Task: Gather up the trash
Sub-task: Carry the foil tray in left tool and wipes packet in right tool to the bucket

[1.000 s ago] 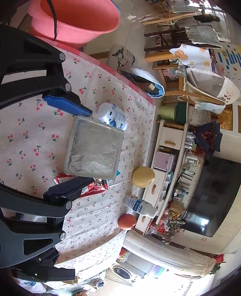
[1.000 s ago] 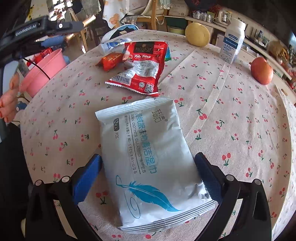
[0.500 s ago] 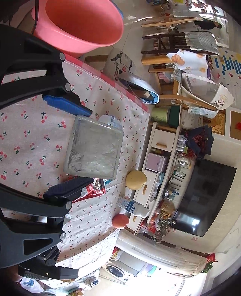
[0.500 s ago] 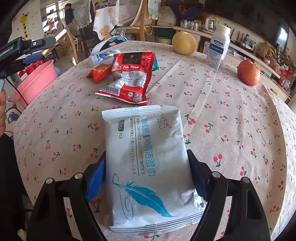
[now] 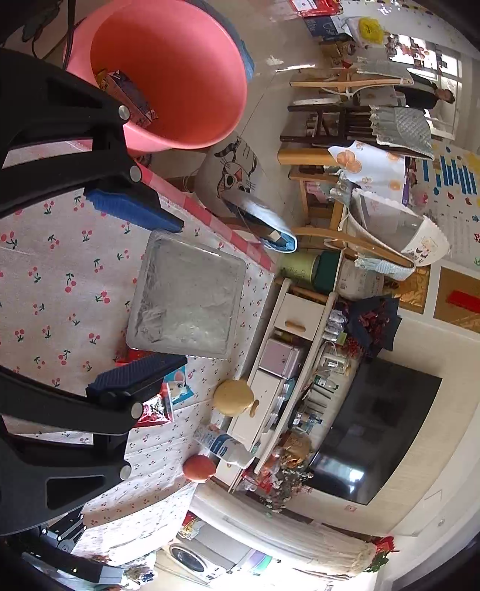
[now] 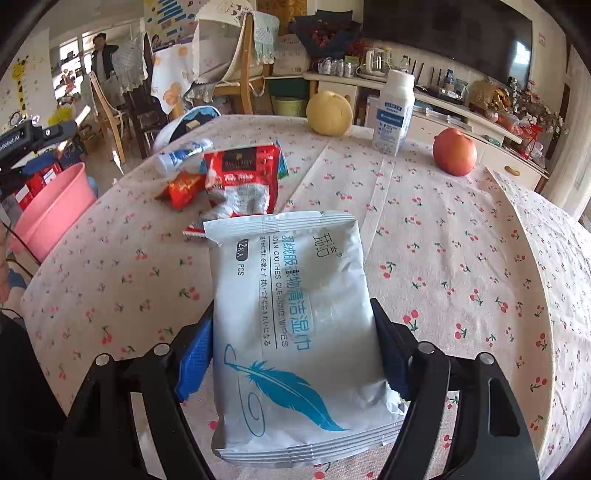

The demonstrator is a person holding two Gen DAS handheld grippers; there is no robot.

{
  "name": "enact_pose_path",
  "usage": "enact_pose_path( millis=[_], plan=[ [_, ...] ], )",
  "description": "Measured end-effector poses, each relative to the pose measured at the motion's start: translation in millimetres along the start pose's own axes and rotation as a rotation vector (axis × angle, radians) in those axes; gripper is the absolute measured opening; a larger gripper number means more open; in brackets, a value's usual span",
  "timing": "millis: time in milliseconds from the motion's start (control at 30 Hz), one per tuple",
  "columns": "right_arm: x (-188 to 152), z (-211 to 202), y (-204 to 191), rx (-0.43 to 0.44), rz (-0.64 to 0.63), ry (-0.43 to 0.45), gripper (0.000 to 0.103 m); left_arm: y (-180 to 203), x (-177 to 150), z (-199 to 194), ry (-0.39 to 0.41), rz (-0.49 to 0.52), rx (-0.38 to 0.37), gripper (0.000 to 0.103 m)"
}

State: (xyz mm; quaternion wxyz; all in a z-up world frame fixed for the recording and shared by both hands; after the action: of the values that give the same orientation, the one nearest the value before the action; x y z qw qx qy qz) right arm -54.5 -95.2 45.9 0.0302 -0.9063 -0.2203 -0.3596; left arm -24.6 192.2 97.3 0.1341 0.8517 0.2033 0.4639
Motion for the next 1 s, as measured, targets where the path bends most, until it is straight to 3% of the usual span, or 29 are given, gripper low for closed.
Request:
enact_pose_path(
  millis=[300, 700, 1000],
  plan=[
    [56.7, -20.7, -52.7, 0.163, 0.051, 0.085, 0.077, -28.7, 22.1, -13.3, 0.089, -0.059, 0.126, 0.067],
    [178.7, -15.9, -190.8, 0.491, -0.010, 0.163, 0.077, -129.6, 61.8, -30.3, 0.149, -0.351, 0.296, 0.067],
    [242.1, 26.6, -284.5, 0.607, -0.070, 0.149, 0.077, -186.8, 72.3, -36.3, 0.156, -0.515, 0.370, 0.067]
  ],
)
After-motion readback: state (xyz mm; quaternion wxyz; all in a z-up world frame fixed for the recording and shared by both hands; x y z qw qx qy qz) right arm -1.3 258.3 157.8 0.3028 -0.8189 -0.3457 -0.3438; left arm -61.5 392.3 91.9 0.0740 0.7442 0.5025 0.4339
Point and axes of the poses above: each gripper's, at about its wrist camera, not at the fingertips, and z roughly the way its jaws point, y to its right, x to its top, the point moved 3 cm from there along z, roughly the way its jaws point, and after that the axes turned 12 degrees about -z, right-handed, at the moved point
